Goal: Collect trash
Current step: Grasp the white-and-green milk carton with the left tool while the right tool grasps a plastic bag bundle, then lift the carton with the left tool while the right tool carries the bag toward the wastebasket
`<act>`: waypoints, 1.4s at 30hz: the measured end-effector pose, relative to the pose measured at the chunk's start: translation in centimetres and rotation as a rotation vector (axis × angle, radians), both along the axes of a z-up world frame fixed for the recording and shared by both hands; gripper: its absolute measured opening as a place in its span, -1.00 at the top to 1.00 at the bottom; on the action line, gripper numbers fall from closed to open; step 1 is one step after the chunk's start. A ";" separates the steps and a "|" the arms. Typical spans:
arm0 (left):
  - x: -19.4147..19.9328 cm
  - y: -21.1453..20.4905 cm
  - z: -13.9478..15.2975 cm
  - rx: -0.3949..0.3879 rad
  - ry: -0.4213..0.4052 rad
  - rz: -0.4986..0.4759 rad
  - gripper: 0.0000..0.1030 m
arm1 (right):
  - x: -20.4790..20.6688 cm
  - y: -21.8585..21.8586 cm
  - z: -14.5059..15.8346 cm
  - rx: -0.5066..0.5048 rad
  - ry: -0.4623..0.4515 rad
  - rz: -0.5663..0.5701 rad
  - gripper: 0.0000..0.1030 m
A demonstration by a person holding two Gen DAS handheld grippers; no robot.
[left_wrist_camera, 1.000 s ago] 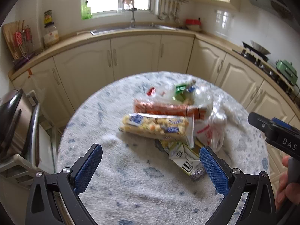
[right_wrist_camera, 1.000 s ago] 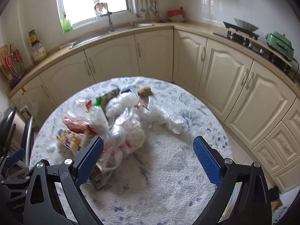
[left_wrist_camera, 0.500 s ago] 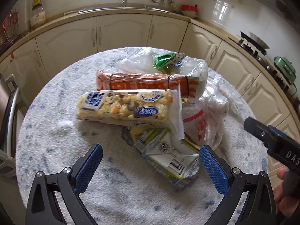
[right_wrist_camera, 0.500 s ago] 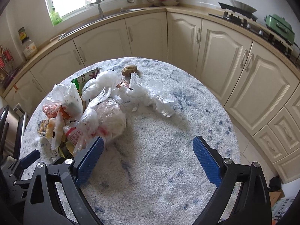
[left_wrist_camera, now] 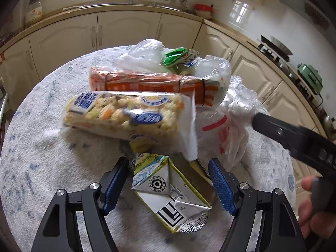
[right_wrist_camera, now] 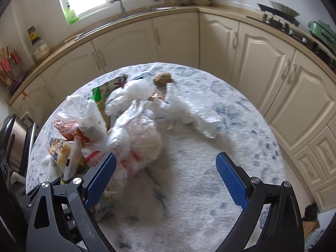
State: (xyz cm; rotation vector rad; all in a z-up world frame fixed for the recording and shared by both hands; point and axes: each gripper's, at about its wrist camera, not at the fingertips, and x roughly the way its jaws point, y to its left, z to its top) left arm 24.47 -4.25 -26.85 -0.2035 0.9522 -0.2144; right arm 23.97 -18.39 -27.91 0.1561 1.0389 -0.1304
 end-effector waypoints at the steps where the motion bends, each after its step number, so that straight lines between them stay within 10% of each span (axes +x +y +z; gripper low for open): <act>1: -0.3 0.4 0.0 0.001 -0.001 0.001 -0.39 | 0.4 0.5 -0.3 0.005 0.007 0.016 -0.88; 13: -4.6 1.8 0.6 0.033 -0.018 -0.002 -0.38 | 3.1 2.6 -4.2 0.117 0.036 0.087 -0.20; 24: -9.8 1.7 3.4 0.046 -0.075 -0.028 -0.36 | -4.1 -0.7 -0.4 0.165 -0.034 0.014 -0.19; 29: -10.9 0.6 5.4 0.076 -0.111 -0.049 0.18 | -6.3 -2.1 2.7 0.146 -0.109 -0.008 -0.19; 39: -12.6 -0.7 2.6 0.120 -0.020 -0.061 -0.08 | -8.3 -4.0 2.5 0.147 -0.089 -0.025 -0.19; 42: -12.0 -0.8 2.4 0.114 0.005 -0.072 0.43 | -8.5 -3.9 2.1 0.152 -0.084 -0.019 -0.19</act>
